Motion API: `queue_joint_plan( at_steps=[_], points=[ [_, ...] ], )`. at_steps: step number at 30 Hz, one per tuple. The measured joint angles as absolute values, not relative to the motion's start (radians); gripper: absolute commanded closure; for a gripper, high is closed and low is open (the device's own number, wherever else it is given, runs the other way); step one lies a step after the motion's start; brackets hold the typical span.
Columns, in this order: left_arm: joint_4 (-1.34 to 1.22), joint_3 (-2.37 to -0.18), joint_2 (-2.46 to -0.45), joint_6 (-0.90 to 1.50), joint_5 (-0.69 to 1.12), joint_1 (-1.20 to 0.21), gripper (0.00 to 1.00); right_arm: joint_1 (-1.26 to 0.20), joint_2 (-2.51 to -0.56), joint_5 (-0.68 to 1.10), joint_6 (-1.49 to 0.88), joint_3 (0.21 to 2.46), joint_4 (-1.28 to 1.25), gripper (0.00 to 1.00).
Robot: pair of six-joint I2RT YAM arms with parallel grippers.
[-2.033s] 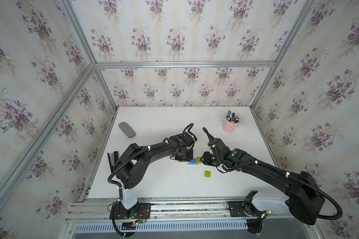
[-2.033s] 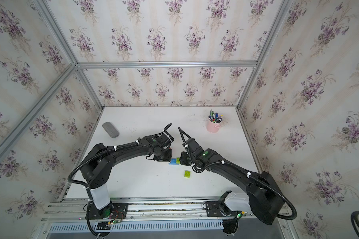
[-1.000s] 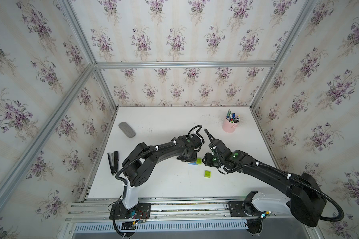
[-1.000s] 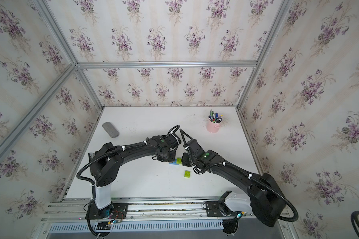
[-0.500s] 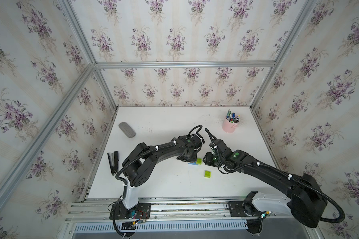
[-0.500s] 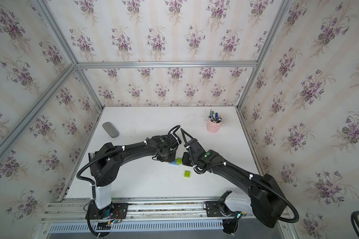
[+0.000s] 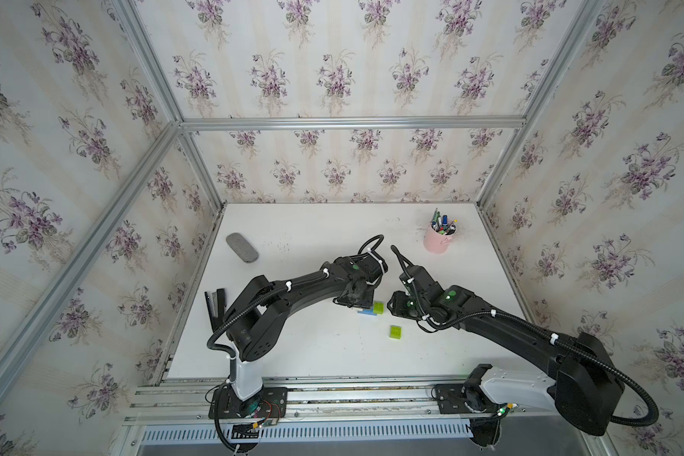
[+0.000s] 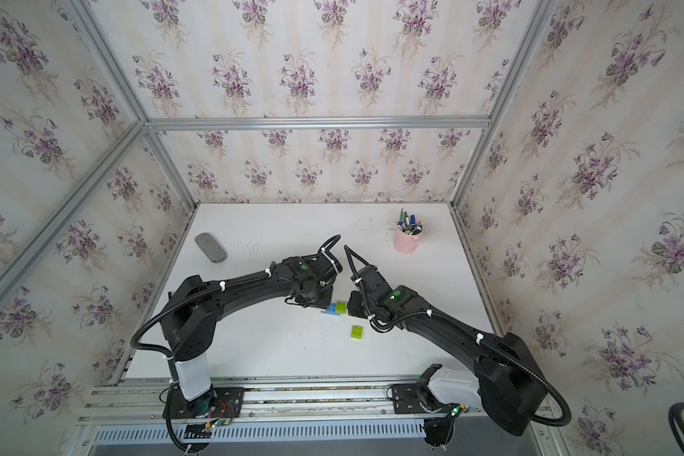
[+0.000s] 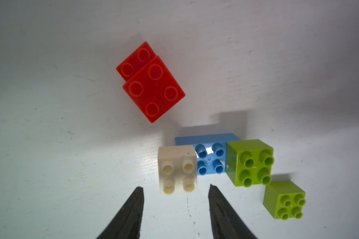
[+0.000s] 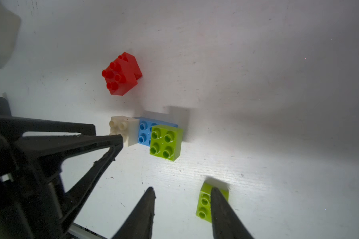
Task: Assemble the letter y with lego
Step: Assemble the lego brick with the lego brick, then pick up the lego brick from the center of the board.
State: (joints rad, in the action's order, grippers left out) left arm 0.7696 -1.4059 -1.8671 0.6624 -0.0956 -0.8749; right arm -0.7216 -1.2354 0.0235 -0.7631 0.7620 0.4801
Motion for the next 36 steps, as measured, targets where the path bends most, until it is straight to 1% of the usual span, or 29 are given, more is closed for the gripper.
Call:
queue_joint_plan(
  at_steps=[2, 8, 14, 20, 23, 26, 29, 32, 36],
  points=[
    [0.769, -1.392, -1.835, 0.645, -0.099, -0.875, 0.39, -0.722, -1.232, 0.023, -0.764, 0.762, 0.497, 0.49],
    [0.765, -1.297, -1.705, 0.609, -0.123, -0.871, 0.33, -0.731, -1.246, 0.012, -0.781, 0.760, 0.577, 0.44],
    [0.764, -1.186, -1.588, 0.585, -0.149, -0.847, 0.32, -0.781, -1.312, 0.018, -0.804, 0.752, 0.609, 0.44],
    [0.764, -1.124, -1.563, 0.582, -0.156, -0.823, 0.32, -0.818, -1.396, 0.033, -0.824, 0.753, 0.603, 0.44],
    [0.762, -1.110, -1.563, 0.583, -0.155, -0.816, 0.32, -0.826, -1.427, 0.038, -0.834, 0.758, 0.601, 0.48],
    [0.759, -1.103, -1.563, 0.583, -0.155, -0.810, 0.32, -0.830, -1.445, 0.038, -0.839, 0.759, 0.598, 0.60],
    [0.751, -1.093, -1.557, 0.586, -0.155, -0.803, 0.32, -0.835, -1.457, 0.040, -0.843, 0.771, 0.598, 0.68],
    [0.744, -1.076, -1.552, 0.587, -0.155, -0.791, 0.32, -0.847, -1.472, 0.043, -0.844, 0.805, 0.598, 0.71],
    [0.737, -1.044, -1.534, 0.590, -0.153, -0.765, 0.32, -0.876, -1.509, 0.050, -0.844, 0.868, 0.588, 0.72]
  ],
)
